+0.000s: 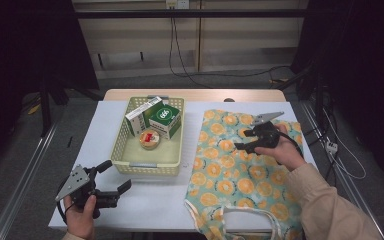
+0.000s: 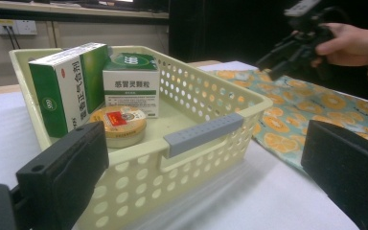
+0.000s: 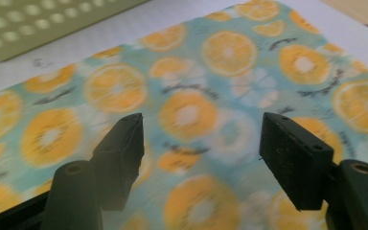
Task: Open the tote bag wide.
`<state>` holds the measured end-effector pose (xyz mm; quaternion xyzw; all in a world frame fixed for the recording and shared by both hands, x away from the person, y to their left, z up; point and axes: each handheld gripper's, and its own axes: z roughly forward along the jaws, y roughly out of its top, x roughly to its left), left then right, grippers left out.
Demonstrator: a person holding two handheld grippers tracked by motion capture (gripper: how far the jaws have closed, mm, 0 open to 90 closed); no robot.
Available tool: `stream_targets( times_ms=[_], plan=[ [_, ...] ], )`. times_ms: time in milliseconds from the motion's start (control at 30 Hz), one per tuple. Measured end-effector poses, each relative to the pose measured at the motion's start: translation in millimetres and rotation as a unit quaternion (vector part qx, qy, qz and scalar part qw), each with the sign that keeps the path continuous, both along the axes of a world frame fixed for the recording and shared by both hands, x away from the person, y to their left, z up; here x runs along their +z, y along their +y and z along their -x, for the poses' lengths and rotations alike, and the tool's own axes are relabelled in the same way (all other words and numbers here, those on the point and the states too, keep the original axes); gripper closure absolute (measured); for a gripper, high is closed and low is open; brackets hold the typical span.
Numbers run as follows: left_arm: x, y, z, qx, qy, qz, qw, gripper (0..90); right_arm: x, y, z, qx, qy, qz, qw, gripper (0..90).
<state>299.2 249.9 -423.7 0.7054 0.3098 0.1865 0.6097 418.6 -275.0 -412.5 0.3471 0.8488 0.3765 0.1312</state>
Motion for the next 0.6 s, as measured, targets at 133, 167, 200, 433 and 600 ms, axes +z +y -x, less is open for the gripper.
stream_targets(
  times_ms=[133, 167, 200, 433, 600],
  plan=[
    [0.4, 0.3, 0.4, -0.002, 0.0, -0.001, 1.0, 2.1, 0.8, -0.8, 31.0, 0.014, -0.003, 0.007, 0.9999, 32.1],
    [0.5, 0.8, 0.3, -0.001, 0.0, 0.0, 1.0, 2.1, 0.4, -0.8, 37.7, 0.017, -0.004, 0.012, 0.9998, 32.0],
    [0.5, 0.7, 0.5, 0.0, 0.001, 0.001, 1.0, 2.1, 0.0, -0.9, 43.8, 0.021, -0.001, 0.019, 0.9996, 30.3],
    [-0.4, 0.5, 0.5, -0.001, 0.004, 0.002, 1.0, 2.1, -10.8, -2.5, 77.4, 0.03, -0.003, 0.005, 0.9995, 28.9],
    [-0.9, -1.3, 1.4, -0.005, 0.005, -0.001, 1.0, 2.1, -23.9, 7.3, 97.0, 0.056, 0.005, 0.006, 0.9984, 29.2]
  ],
)
